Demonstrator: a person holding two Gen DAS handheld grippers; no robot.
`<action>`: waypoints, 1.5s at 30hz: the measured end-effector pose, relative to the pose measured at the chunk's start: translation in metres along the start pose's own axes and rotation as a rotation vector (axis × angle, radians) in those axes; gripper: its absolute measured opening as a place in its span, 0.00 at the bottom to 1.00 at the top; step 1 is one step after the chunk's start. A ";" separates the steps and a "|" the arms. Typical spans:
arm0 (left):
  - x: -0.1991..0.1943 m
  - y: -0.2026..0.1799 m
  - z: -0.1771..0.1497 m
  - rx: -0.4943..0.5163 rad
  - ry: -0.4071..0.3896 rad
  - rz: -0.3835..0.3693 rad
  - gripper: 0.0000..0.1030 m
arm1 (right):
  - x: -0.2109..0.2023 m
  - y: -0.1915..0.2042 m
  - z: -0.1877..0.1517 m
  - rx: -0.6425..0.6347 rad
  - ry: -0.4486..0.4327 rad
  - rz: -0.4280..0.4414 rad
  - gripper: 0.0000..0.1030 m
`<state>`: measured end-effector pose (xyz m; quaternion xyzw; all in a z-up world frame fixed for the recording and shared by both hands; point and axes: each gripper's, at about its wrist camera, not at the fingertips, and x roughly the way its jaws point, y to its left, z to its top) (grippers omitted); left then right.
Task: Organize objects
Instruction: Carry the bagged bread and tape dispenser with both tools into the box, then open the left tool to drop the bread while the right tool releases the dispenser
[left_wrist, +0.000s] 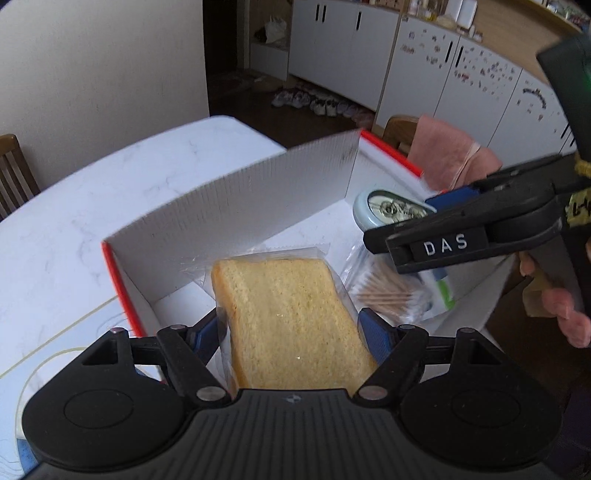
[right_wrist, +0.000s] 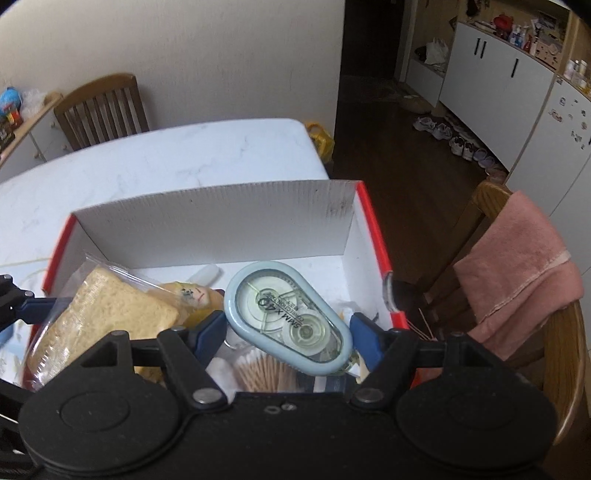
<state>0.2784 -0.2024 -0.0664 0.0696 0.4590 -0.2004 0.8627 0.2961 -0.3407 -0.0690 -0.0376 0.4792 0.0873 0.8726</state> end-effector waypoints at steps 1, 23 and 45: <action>0.004 0.001 -0.001 -0.006 0.012 0.001 0.75 | 0.003 0.001 0.000 -0.010 0.007 0.000 0.71; 0.023 -0.002 -0.007 0.001 0.056 0.026 0.76 | 0.023 0.003 -0.012 -0.084 0.059 -0.001 0.63; -0.035 0.010 -0.019 -0.047 -0.099 0.026 0.77 | -0.063 0.014 -0.036 -0.058 -0.114 0.088 0.71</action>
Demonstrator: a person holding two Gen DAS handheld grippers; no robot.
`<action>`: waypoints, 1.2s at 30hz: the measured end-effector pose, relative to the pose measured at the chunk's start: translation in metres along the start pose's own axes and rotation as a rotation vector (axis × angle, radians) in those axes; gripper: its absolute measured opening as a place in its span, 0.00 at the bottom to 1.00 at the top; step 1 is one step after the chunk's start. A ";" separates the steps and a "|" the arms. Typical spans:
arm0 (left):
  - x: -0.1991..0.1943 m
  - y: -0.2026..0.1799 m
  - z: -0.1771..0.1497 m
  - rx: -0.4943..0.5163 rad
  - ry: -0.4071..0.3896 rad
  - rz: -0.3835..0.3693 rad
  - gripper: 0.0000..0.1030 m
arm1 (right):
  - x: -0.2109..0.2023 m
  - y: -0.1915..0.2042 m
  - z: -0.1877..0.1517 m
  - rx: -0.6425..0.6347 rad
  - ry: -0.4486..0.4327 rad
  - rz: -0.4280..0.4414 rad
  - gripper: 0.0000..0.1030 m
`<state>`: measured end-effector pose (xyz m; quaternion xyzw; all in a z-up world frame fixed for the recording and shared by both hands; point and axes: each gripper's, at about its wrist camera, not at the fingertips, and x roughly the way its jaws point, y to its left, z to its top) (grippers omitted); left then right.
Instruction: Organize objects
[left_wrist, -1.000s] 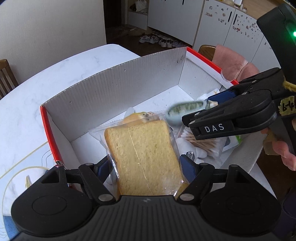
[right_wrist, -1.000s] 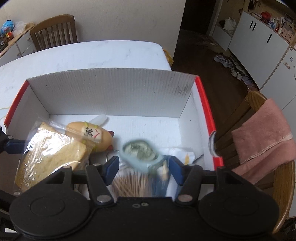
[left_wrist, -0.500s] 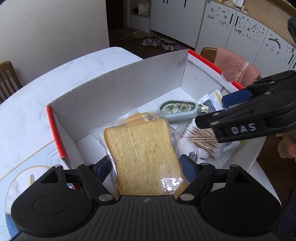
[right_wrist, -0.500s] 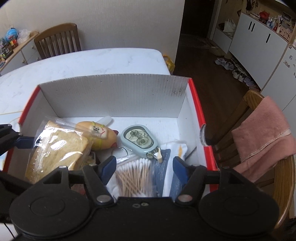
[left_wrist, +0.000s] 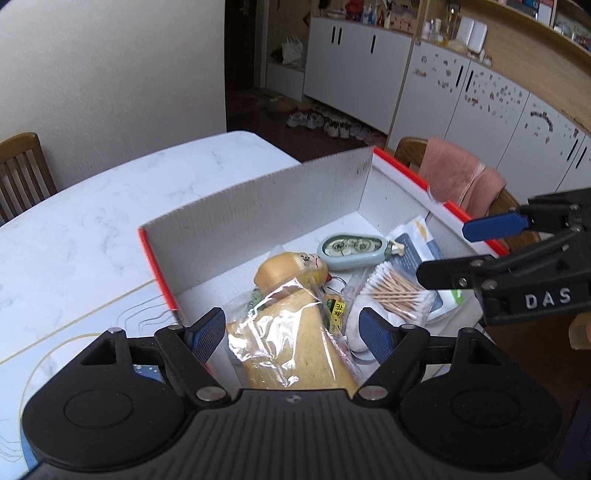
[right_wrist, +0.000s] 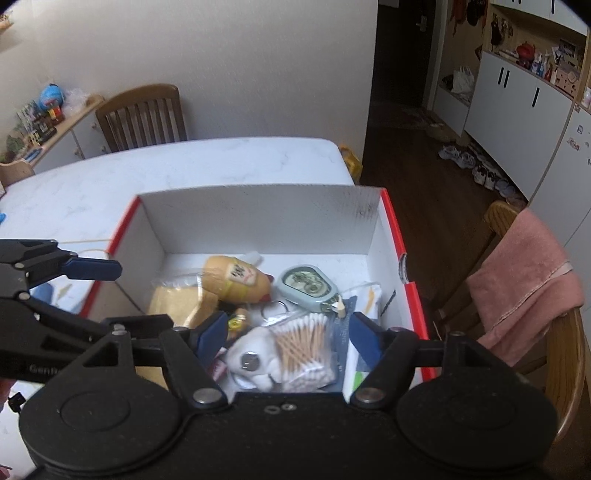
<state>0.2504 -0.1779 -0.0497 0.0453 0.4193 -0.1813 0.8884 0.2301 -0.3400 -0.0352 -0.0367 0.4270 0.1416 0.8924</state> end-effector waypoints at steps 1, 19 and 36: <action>-0.004 0.001 0.000 -0.002 -0.007 -0.001 0.77 | -0.004 0.002 -0.001 0.001 -0.008 0.005 0.72; -0.074 0.021 -0.023 0.006 -0.121 -0.012 0.81 | -0.061 0.045 -0.032 0.038 -0.114 0.013 0.81; -0.103 0.034 -0.052 -0.003 -0.133 -0.045 1.00 | -0.097 0.075 -0.062 0.097 -0.228 0.022 1.00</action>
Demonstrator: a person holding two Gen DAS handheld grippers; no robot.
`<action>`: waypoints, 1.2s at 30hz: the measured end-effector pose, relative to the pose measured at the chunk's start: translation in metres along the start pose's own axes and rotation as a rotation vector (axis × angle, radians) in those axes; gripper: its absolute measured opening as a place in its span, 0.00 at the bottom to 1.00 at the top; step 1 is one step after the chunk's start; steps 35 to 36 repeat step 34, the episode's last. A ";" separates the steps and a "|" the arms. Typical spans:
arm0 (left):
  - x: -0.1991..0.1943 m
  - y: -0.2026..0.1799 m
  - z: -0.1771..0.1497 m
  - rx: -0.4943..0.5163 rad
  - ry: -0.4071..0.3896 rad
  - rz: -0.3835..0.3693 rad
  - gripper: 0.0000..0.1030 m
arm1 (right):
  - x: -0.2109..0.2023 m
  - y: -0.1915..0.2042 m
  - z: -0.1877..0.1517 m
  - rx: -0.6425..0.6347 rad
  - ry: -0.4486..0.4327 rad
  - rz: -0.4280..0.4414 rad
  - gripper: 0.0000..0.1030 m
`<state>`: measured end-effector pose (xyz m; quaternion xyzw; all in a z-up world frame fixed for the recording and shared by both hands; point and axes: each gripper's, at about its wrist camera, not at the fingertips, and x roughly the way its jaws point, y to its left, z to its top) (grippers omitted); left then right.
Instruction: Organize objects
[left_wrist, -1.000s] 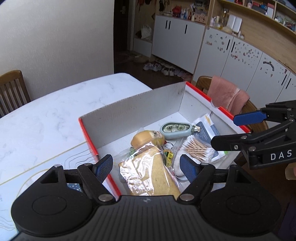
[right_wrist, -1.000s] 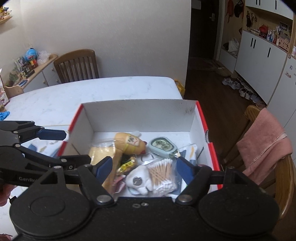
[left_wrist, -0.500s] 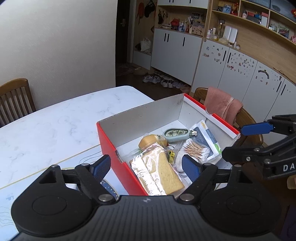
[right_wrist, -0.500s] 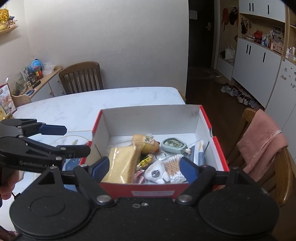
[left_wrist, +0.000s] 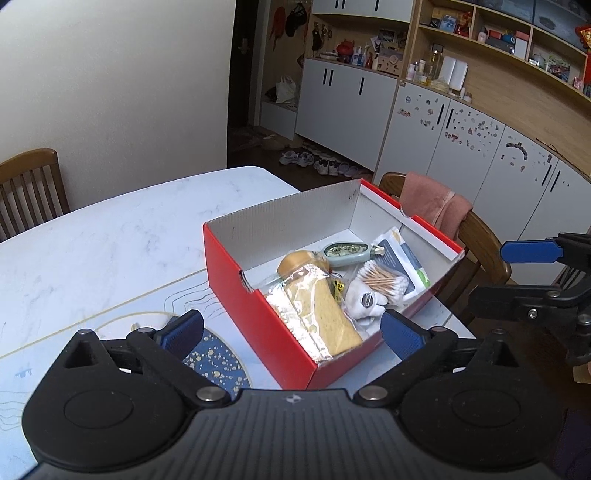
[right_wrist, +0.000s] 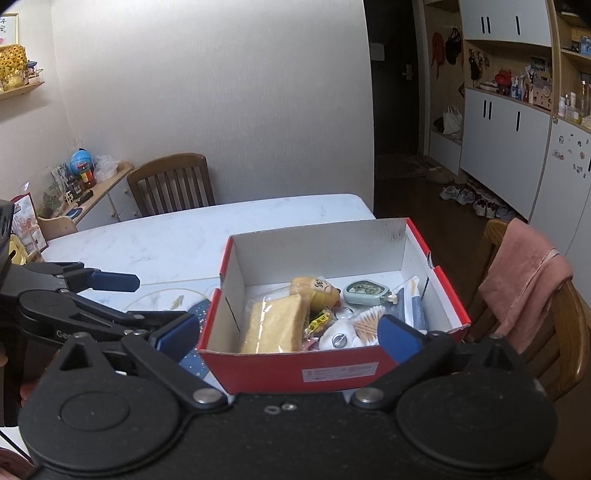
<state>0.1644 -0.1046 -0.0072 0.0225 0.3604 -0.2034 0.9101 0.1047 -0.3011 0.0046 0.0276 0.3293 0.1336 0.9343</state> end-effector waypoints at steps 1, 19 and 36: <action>-0.001 0.000 -0.002 0.003 -0.002 0.000 1.00 | -0.002 0.001 -0.002 0.003 -0.005 0.002 1.00; -0.024 -0.007 -0.025 0.061 -0.058 -0.011 1.00 | -0.018 0.010 -0.023 0.026 -0.035 -0.036 1.00; -0.023 -0.004 -0.032 0.064 -0.067 -0.005 1.00 | -0.015 0.012 -0.029 0.035 -0.010 -0.036 1.00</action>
